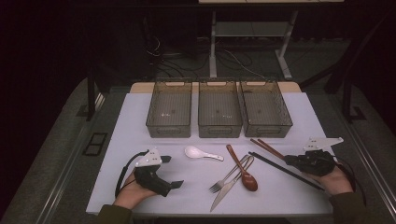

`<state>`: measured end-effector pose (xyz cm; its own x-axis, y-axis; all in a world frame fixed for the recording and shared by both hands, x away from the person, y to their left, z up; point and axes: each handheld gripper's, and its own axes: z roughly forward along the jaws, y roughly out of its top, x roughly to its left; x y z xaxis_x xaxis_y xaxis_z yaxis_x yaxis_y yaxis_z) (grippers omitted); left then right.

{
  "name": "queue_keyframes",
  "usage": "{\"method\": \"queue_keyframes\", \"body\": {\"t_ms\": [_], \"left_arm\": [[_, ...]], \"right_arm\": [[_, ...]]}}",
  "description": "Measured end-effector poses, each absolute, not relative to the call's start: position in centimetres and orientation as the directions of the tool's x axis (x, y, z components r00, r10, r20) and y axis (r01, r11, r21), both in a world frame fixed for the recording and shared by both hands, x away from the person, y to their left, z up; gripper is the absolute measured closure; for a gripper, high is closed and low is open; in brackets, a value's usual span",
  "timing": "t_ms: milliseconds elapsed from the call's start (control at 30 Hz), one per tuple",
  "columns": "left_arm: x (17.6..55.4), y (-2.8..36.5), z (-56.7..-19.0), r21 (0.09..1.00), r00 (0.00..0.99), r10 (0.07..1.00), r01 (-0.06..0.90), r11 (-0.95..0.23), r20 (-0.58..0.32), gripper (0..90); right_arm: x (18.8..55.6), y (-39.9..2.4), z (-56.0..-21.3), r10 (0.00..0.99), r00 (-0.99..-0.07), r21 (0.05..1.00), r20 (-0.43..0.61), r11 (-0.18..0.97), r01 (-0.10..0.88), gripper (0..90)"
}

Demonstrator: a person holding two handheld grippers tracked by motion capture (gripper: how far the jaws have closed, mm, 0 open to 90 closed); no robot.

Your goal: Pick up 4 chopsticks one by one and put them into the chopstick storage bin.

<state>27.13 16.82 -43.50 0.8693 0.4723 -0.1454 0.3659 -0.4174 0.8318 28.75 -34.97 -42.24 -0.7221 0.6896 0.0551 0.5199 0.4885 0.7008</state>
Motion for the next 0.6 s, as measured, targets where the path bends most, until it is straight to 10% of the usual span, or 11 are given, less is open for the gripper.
{"method": "queue_keyframes", "body": {"t_ms": [600], "left_arm": [[27.0, 16.7, -43.5, 0.842, 0.861, 0.476, 0.383, -0.381, -0.176, 0.0]], "right_arm": [[28.5, -33.6, -41.0, 0.662, -0.746, 0.739, 0.076, 0.464, 0.488, 84.5]]}}
